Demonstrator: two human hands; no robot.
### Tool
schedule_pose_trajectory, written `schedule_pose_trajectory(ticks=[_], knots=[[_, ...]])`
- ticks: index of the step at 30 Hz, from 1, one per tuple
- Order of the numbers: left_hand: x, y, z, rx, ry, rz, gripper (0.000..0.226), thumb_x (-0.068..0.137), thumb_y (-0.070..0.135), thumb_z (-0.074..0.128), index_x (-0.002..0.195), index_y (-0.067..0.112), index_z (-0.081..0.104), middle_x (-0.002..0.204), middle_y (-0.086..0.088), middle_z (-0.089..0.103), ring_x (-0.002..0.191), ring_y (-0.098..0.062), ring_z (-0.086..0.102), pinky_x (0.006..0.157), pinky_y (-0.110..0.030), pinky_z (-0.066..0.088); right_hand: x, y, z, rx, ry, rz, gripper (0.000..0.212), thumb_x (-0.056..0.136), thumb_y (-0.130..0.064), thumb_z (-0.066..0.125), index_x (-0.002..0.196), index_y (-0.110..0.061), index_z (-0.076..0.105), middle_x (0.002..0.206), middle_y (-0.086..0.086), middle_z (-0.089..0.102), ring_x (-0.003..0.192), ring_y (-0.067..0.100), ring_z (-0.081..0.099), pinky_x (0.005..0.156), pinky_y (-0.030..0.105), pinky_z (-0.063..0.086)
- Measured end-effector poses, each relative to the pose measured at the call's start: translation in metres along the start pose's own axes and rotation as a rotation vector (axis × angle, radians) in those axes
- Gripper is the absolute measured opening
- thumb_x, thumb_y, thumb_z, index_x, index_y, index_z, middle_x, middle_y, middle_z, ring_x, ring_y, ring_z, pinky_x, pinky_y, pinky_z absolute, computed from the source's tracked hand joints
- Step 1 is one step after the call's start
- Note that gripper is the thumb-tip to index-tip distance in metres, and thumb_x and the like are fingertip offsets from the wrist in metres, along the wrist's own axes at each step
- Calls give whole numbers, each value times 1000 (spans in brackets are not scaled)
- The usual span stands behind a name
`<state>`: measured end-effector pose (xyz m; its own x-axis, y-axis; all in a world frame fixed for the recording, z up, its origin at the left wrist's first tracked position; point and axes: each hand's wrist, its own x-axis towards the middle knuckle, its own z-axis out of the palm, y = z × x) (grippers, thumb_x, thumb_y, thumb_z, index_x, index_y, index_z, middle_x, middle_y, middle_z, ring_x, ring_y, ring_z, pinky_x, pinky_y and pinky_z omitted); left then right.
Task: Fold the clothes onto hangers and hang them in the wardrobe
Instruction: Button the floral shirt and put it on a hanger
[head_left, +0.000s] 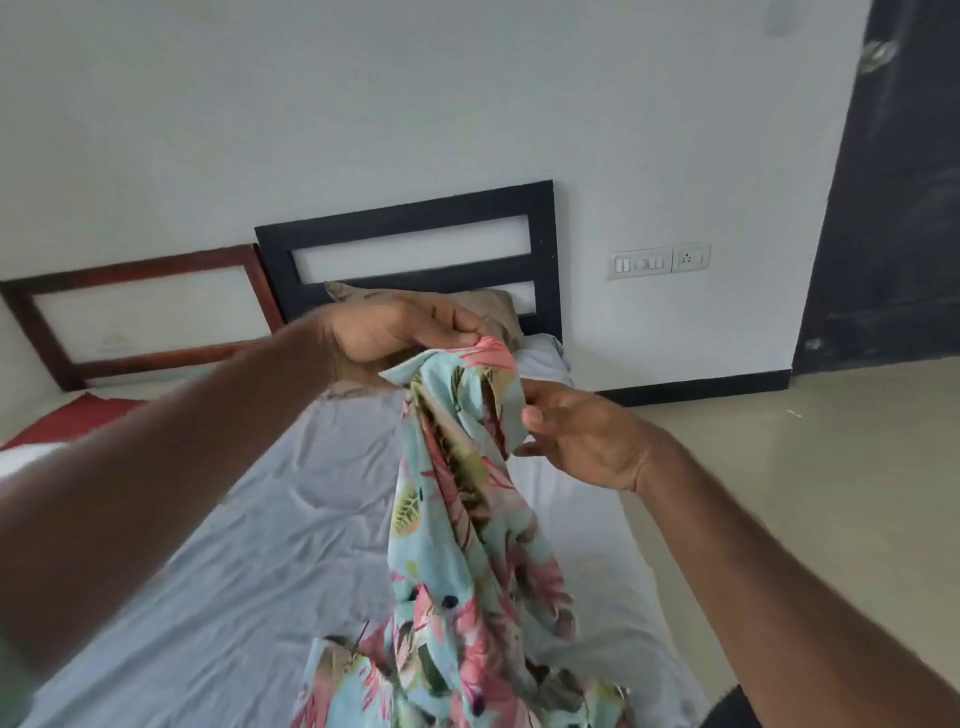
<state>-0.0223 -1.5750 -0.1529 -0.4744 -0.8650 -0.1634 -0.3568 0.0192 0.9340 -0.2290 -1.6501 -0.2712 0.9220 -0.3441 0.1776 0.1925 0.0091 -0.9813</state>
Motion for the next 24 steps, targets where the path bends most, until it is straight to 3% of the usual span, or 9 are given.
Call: schedule_pose_trajectory(ticks=[2, 4, 7, 9, 10, 13, 16, 21, 24], knots=[[-11, 41, -24, 52, 24, 19, 33, 94, 8, 42, 84, 9, 74, 81, -5, 71, 69, -16, 69, 67, -26, 57, 13, -30, -4, -128, -29, 60, 67, 55, -58, 93, 113, -26, 78, 121, 0, 71, 122, 27, 57, 116, 58, 26], [-30, 76, -45, 70, 84, 73, 20, 91, 17, 58, 77, 10, 70, 74, -5, 68, 64, -16, 67, 63, -25, 56, 20, -61, -9, -300, -17, 147, 69, 55, -58, 92, 114, -27, 77, 128, -3, 70, 131, 25, 55, 121, 62, 18], [-57, 115, -67, 177, 167, 127, 43, 71, 46, 86, 69, 11, 60, 67, -3, 59, 59, -16, 58, 60, -24, 50, 16, -113, -18, -467, 8, 277, 50, 63, -56, 85, 108, -37, 78, 123, -14, 71, 124, 9, 57, 120, 50, 22], [-71, 131, -73, 335, 242, 69, 57, 59, 56, 91, 69, 10, 59, 67, -2, 58, 62, -15, 56, 61, -24, 48, 11, -153, -18, -493, -20, 281, 42, 62, -54, 86, 97, -33, 79, 106, -10, 73, 99, 6, 65, 96, 34, 39], [-76, 134, -72, 447, 283, 22, 61, 54, 59, 92, 71, 8, 62, 70, -3, 62, 65, -16, 59, 63, -24, 48, 10, -172, -15, -530, -19, 271, 39, 65, -51, 85, 96, -29, 78, 101, -6, 72, 88, 8, 65, 85, 34, 37], [-84, 143, -67, 719, 525, -42, 47, 56, 47, 96, 76, 12, 72, 79, -2, 73, 74, -19, 69, 69, -31, 51, 18, -225, 0, -652, 155, 125, 32, 80, -24, 83, 107, -17, 69, 83, -6, 66, 72, 13, 59, 84, 40, 38], [-84, 152, -61, 842, 975, -13, 35, 63, 39, 95, 69, 18, 67, 61, 10, 64, 60, -10, 59, 55, -24, 40, 33, -270, 25, -645, 319, -139, 29, 81, -3, 82, 101, -14, 64, 78, -1, 65, 67, 16, 62, 69, 39, 53], [-77, 155, -65, 686, 1371, 107, 66, 63, 34, 95, 106, 12, 49, 94, 3, 52, 82, -16, 51, 56, -27, 40, 61, -308, 54, -775, 563, -469, 35, 78, 9, 71, 89, -21, 57, 91, 5, 59, 75, 22, 57, 60, 38, 51], [-83, 154, -77, 519, 1490, 161, 48, 81, 18, 80, 115, 12, 47, 98, -3, 52, 80, -21, 57, 56, -28, 47, 72, -320, 56, -811, 714, -659, 43, 75, 7, 70, 90, -32, 59, 90, -5, 63, 82, 17, 58, 69, 38, 52]])
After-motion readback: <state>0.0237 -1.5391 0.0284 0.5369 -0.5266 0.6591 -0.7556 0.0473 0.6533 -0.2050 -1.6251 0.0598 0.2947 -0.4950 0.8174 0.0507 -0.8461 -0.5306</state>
